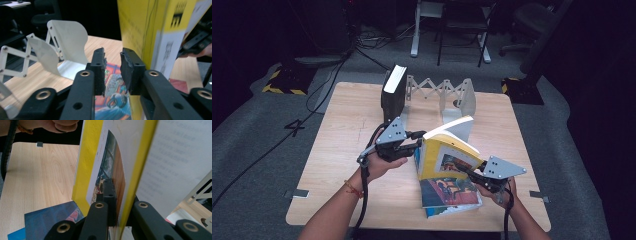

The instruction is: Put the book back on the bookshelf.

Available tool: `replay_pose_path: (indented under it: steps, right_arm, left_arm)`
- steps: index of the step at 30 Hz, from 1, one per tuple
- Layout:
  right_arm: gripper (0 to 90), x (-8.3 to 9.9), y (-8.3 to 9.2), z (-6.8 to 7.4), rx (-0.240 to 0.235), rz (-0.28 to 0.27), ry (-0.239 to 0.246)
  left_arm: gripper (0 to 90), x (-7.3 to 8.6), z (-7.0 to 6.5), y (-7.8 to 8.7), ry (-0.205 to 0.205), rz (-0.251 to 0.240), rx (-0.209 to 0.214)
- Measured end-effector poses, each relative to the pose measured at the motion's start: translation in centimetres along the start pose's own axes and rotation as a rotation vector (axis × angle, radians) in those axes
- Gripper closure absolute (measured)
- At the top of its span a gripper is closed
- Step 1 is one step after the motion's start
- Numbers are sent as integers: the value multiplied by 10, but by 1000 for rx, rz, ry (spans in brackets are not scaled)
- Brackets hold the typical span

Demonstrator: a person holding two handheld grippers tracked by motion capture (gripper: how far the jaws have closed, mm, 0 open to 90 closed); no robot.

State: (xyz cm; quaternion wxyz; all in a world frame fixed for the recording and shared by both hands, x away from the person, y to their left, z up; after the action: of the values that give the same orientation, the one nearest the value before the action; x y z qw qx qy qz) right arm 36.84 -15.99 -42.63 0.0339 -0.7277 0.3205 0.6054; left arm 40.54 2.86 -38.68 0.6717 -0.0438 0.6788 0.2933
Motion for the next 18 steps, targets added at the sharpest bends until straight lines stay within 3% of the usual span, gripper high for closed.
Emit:
replay_pose_path:
  steps: [7,9,13,18]
  right_arm:
    - [860,1,3,5,9,-5,4]
    - [861,1,3,6,21,-6,14]
    - [861,2,3,7,24,-7,14]
    - [861,2,4,8,20,-8,13]
  left_arm:
    - [620,26,-9,9,21,36,-14]
    - [616,32,-11,10,11,46,-22]
    - [613,46,-16,12,50,50,-8]
    - [598,64,-21,9,68,92,-2]
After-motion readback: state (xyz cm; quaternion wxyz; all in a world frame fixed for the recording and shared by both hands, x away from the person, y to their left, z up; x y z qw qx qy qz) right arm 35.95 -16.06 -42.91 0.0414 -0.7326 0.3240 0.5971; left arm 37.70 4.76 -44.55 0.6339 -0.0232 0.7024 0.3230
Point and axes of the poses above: each handheld gripper's, and its own axes: y roughly backward along the jaws, x roughly out of its underside, z roughly to its left, the point moved 8 cm from there along -y, roughly forward along the jaws, and after that the axes turned 1 degree about z, right-handed, at the moved point
